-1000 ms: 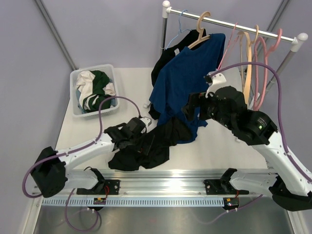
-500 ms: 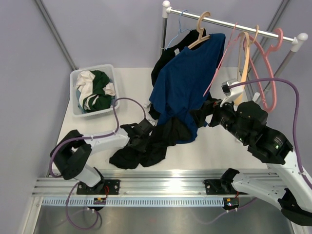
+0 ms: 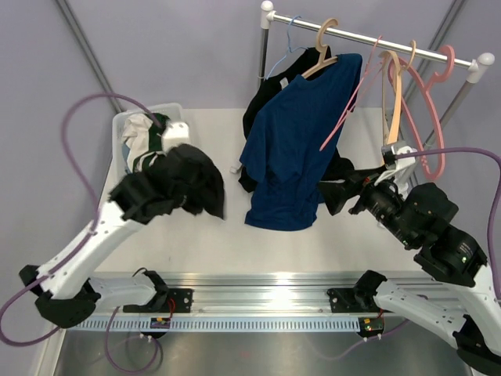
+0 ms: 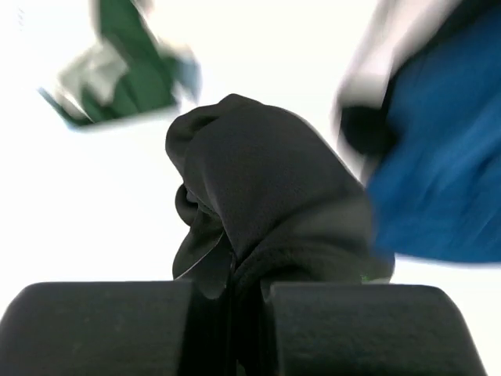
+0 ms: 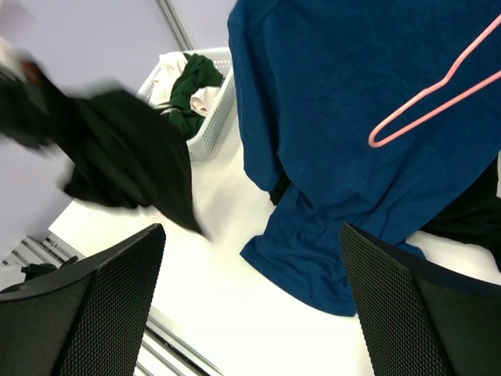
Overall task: Remove the t-shirt from the hanger
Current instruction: Pick up the T-shirt from the center of the board, then place the T-shirt in the bin.
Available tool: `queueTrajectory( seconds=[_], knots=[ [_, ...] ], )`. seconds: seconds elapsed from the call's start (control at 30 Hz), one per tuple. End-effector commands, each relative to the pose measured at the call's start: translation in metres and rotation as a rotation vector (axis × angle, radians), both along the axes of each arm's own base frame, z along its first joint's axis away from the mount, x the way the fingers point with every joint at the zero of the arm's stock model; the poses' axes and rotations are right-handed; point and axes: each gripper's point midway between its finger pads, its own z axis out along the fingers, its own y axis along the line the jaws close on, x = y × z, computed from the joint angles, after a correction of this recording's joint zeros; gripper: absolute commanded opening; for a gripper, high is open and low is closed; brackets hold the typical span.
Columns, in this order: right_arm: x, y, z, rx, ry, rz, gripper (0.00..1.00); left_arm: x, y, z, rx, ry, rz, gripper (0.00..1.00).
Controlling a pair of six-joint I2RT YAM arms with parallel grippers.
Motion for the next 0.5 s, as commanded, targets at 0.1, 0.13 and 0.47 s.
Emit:
queueTrajectory(
  seconds=[0.1, 0.13, 0.47],
  knots=[
    [-0.001, 0.018, -0.023, 0.040, 0.023, 0.060, 1.00, 0.031, 0.073, 0.119, 0.071, -0.316, 0.314, 0.00],
    [-0.003, 0.018, -0.025, 0.045, 0.021, 0.066, 0.99, 0.038, 0.082, 0.127, 0.077, -0.339, 0.350, 0.00],
    [-0.021, 0.040, -0.059, 0.087, 0.087, 0.208, 1.00, 0.142, 0.119, 0.143, 0.135, -0.388, 0.448, 0.00]
  ],
)
